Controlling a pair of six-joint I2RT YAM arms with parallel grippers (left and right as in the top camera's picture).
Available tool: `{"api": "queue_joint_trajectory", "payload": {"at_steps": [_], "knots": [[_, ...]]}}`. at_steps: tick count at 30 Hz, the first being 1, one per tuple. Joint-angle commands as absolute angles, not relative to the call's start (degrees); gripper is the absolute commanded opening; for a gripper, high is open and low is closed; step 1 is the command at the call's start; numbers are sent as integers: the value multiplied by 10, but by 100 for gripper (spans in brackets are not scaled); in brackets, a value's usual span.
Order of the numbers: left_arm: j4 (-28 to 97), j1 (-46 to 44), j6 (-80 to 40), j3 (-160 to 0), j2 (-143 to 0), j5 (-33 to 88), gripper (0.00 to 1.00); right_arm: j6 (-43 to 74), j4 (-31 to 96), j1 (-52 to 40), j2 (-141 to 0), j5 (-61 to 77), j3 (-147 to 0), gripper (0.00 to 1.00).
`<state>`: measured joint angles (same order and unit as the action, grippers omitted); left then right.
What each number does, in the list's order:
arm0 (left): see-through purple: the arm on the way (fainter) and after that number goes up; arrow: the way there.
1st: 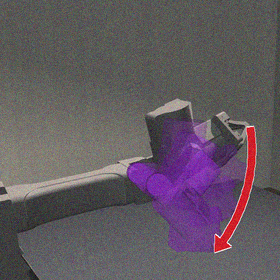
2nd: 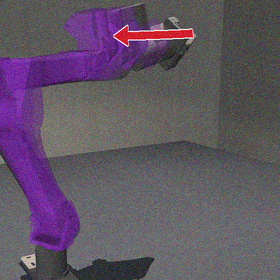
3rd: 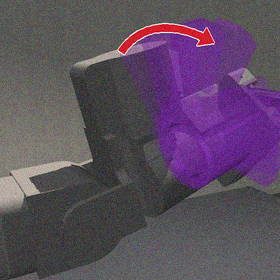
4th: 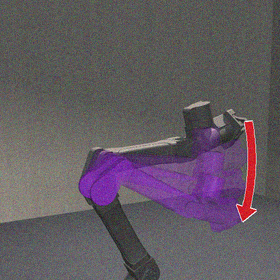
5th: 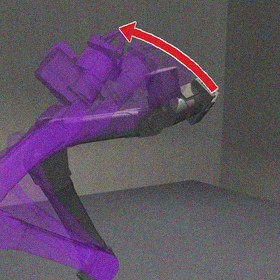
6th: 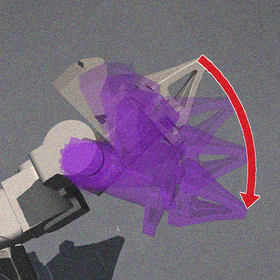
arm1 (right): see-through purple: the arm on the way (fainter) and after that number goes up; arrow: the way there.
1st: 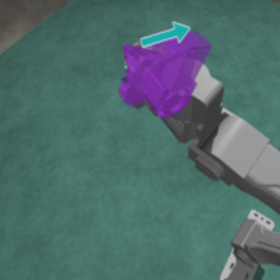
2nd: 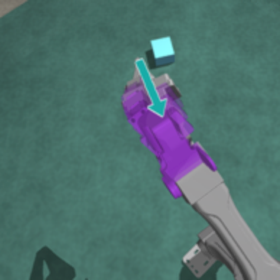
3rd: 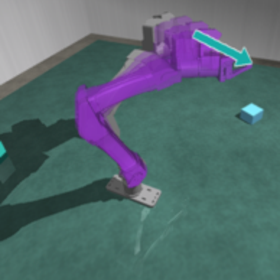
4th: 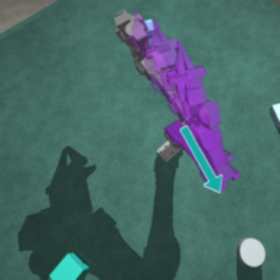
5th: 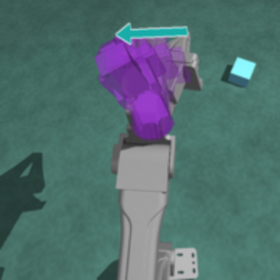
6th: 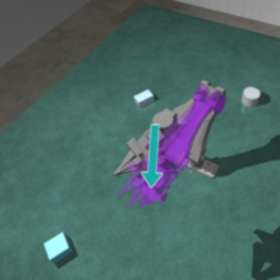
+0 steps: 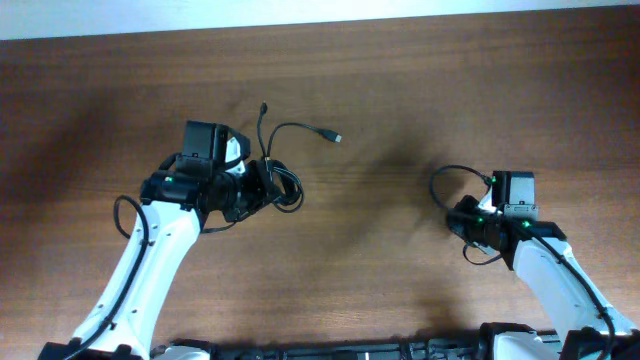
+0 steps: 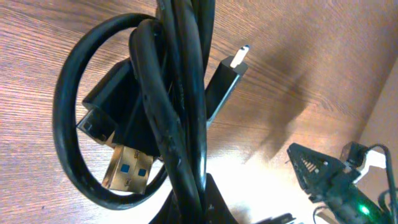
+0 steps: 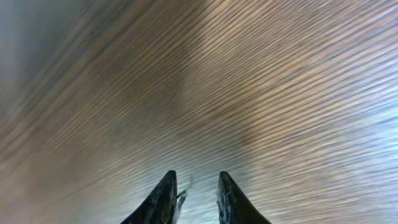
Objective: Untangle cables
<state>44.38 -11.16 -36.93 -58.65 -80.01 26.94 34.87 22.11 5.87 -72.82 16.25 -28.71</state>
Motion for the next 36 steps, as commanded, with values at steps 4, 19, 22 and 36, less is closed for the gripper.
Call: {"api": "queue_joint_trajectory", "payload": {"at_steps": [4, 19, 22, 36], "knots": [[396, -148, -550, -597, -784, 272, 0, 329, 141, -16, -729, 502, -287, 52], [308, -249, -927, -597, -784, 323, 0, 759, -39, -222, -729, 282, -287, 48], [304, -279, -997, -597, -784, 321, 0, 806, -42, -222, -729, 278, -287, 36], [77, -243, -771, -597, -784, 361, 0, 434, 23, -124, -722, 299, -287, 4]]}}
